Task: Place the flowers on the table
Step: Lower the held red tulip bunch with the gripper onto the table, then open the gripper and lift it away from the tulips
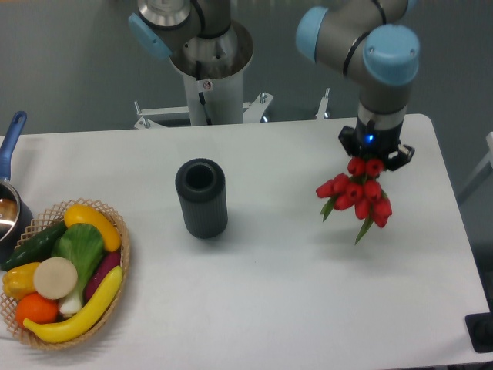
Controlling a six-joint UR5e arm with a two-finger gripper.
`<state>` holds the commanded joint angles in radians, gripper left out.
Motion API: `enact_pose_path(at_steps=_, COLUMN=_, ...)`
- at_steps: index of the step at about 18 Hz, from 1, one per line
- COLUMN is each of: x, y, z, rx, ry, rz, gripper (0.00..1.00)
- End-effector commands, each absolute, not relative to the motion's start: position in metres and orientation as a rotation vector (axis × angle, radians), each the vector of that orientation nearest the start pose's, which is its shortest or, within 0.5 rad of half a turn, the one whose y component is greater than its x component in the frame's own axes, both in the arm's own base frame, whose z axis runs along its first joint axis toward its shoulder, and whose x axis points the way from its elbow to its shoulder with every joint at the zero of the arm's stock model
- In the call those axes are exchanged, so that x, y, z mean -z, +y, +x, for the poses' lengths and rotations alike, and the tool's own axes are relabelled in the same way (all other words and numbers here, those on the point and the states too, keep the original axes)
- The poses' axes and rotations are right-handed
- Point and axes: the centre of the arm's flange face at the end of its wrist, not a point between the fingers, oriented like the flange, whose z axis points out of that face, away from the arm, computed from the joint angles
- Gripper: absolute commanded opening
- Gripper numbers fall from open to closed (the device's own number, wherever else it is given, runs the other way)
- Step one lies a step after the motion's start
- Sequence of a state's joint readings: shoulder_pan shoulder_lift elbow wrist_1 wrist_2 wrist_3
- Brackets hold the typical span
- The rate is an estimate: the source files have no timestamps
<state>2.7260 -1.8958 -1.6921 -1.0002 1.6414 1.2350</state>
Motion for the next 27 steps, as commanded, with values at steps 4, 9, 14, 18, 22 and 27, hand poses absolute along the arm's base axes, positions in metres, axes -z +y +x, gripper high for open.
enact_pose_path(at_steps=4, x=-0.291, y=0.385, z=-0.507, rx=-0.199, ry=0.130, rz=-3.150, gripper=0.37)
enact_pose_path(at_steps=9, x=-0.276, y=0.406, z=-0.506, rx=-0.216, ry=0.122, rz=-3.137, gripper=0.39)
enact_pose_path(at_steps=14, x=-0.267, y=0.416, z=-0.501, rx=-0.181, ry=0.119, rz=-3.110, gripper=0.50)
enact_pose_path(at_steps=18, x=-0.262, y=0.423, z=-0.496, rx=-0.173, ry=0.136, rz=-3.113, gripper=0.57)
enact_pose_path(at_steps=22, x=-0.268, y=0.424, z=-0.493, rx=-0.183, ry=0.143, rz=-3.107, gripper=0.84)
enact_pose_path(at_steps=27, x=-0.269, y=0.419, z=-0.484, rx=-0.178, ry=0.143, rz=-3.114, gripper=1.00)
